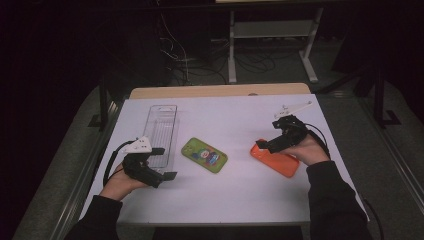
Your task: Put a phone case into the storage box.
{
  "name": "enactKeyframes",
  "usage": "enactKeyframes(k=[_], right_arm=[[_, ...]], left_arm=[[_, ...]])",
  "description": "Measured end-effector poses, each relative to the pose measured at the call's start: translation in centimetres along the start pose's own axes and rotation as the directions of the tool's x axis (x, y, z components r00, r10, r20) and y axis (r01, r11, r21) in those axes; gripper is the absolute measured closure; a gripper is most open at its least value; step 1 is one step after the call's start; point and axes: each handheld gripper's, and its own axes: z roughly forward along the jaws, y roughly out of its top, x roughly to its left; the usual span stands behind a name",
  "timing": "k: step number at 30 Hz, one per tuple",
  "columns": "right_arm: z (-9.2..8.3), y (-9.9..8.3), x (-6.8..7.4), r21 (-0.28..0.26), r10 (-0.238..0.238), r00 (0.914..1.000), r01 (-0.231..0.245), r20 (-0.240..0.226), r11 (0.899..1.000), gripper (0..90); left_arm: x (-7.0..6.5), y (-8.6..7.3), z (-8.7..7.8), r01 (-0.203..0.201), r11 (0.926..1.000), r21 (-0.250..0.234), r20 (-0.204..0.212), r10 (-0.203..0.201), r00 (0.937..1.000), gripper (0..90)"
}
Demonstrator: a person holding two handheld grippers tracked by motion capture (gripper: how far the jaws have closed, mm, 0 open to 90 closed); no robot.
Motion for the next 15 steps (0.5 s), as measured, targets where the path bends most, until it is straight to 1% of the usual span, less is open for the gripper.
enactKeyframes(k=[2, 4, 8, 10, 12, 14, 15], right_arm=[[0.1, 0.2, -0.4, 0.001, 0.002, 1.0000, -0.002, -0.005, 1.000, 0.0], [0.2, 0.4, -0.7, -0.002, -0.002, 1.0000, 0.002, -0.006, 1.000, 0.0], [0.2, 0.4, -1.4, -0.016, 0.011, 0.9999, -0.011, -0.002, 1.000, 0.0], [0.2, 0.3, -1.5, -0.005, 0.016, 0.9999, -0.016, 0.006, 1.000, 0.0], [0.2, 0.2, -1.5, 0.008, 0.006, 0.9999, -0.006, 0.009, 1.000, 0.0], [0.2, 0.1, -1.5, 0.018, 0.003, 0.9999, -0.003, 0.017, 1.000, 0.0], [0.2, 0.1, -1.4, 0.029, 0.002, 0.9997, -0.003, 0.024, 1.000, 0.0]], left_arm=[[0.0, 0.0, 0.0, 0.000, 1.0000, 0.009, 0.003, 0.000, 1.0000, 0.0], [0.0, 0.0, 0.1, 0.000, 1.0000, 0.006, 0.003, 0.000, 1.0000, 0.0], [0.0, 0.0, 0.1, -0.003, 1.0000, 0.009, 0.001, 0.003, 1.0000, 0.0], [0.0, 0.0, 0.1, -0.003, 1.0000, 0.006, 0.002, 0.003, 1.0000, 0.0], [0.0, 0.0, 0.1, 0.000, 0.9999, 0.013, 0.000, 0.000, 1.0000, 0.0], [0.0, 0.0, 0.1, 0.002, 0.9999, 0.010, 0.000, -0.002, 1.0000, 0.0], [0.0, 0.0, 0.1, -0.007, 0.9999, 0.010, 0.001, 0.007, 1.0000, 0.0]])
